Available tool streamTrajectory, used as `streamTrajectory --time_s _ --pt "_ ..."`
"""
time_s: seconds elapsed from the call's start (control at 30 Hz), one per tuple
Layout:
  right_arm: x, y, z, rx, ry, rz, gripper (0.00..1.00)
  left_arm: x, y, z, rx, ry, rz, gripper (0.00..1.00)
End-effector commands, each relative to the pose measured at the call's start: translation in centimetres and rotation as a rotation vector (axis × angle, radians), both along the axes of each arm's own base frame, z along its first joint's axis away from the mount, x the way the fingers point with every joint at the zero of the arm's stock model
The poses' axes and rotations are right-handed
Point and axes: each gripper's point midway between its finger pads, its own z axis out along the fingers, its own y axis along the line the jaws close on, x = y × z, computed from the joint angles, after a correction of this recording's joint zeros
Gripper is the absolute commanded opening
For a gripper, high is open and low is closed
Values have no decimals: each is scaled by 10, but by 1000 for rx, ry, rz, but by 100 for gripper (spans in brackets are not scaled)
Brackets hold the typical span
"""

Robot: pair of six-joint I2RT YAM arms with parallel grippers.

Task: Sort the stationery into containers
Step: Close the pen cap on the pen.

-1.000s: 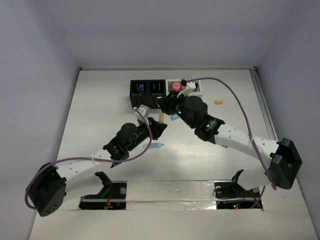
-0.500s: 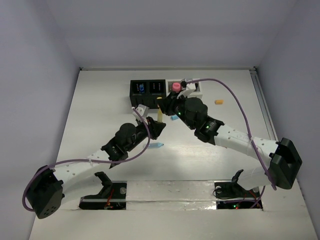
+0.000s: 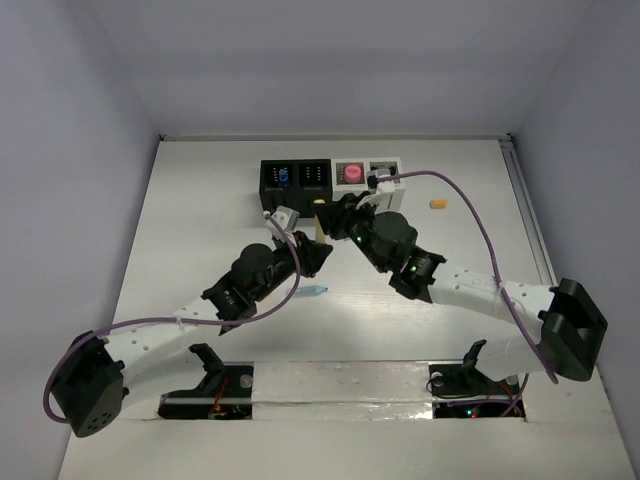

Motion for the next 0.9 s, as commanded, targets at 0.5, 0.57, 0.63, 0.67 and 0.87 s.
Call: streamTrajectory --time_s 0.5,0.57,0.63,0.67,0.87 --pt "-12 1 -2 57 -13 -21 0 6 -5 79 -182 -136 13 0" --pt "-17 2 -7 55 -14 -12 0 5 -4 83 -186 -142 13 0" --pt "-21 3 -6 64 -24 -1 0 5 -4 87 -184 -144 14 0" --pt "-23 2 -9 49 -35 5 0 4 -4 89 -185 -146 8 0" --pt "-33 -1 -18 16 -43 36 0 -4 -4 111 -214 -145 -22 0"
